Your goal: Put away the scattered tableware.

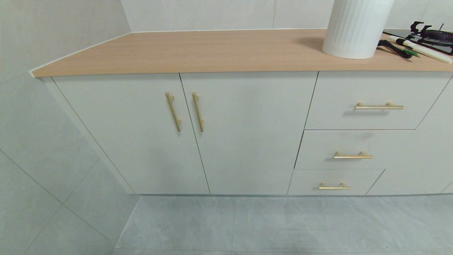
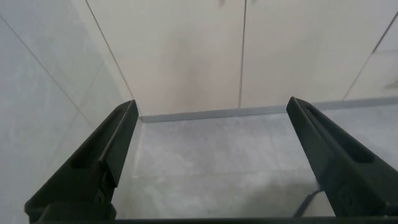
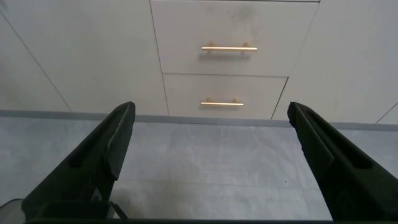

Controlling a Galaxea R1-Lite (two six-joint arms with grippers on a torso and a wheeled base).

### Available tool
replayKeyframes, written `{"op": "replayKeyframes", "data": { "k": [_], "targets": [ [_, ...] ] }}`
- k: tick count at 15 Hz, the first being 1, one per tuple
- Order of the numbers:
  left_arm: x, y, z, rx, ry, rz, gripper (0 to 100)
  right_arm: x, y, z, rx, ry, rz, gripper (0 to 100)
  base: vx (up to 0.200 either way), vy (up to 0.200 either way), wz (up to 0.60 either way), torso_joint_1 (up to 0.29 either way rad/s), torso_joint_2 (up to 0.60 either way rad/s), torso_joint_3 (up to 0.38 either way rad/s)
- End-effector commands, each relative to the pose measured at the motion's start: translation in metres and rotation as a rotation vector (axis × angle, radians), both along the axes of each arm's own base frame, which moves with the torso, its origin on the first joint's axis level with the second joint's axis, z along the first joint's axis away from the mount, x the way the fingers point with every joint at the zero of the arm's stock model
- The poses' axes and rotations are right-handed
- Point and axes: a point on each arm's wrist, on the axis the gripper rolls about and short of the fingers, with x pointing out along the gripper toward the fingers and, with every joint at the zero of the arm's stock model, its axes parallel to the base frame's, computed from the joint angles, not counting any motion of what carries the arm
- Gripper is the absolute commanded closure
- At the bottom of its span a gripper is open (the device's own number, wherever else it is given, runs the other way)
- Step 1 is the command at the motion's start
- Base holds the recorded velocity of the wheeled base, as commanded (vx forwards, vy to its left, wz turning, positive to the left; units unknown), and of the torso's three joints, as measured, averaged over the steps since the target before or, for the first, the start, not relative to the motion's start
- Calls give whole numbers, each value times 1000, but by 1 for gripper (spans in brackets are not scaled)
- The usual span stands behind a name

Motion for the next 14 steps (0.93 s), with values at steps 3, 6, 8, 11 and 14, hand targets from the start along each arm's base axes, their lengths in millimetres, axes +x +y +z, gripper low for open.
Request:
{"op": "replayKeyframes", "data": {
  "k": [3,6,8,11,14],
  "targets": [
    [0,0,0,-45,2,1,0,0,0,0,-1,6,0,0,0,0,0,0,0,0],
    [0,0,0,-54,1,2,0,0,0,0,-1,6,0,0,0,0,0,0,0,0],
    [0,0,0,-54,2,2,0,0,0,0,-1,6,0,0,0,0,0,0,0,0],
    [0,0,0,-48,2,1,0,0,0,0,-1,6,0,0,0,0,0,0,0,0],
    [0,0,0,-46,1,1,0,0,0,0,-1,6,-2,0,-133,-133,0,-2,3,2]
  ]
}}
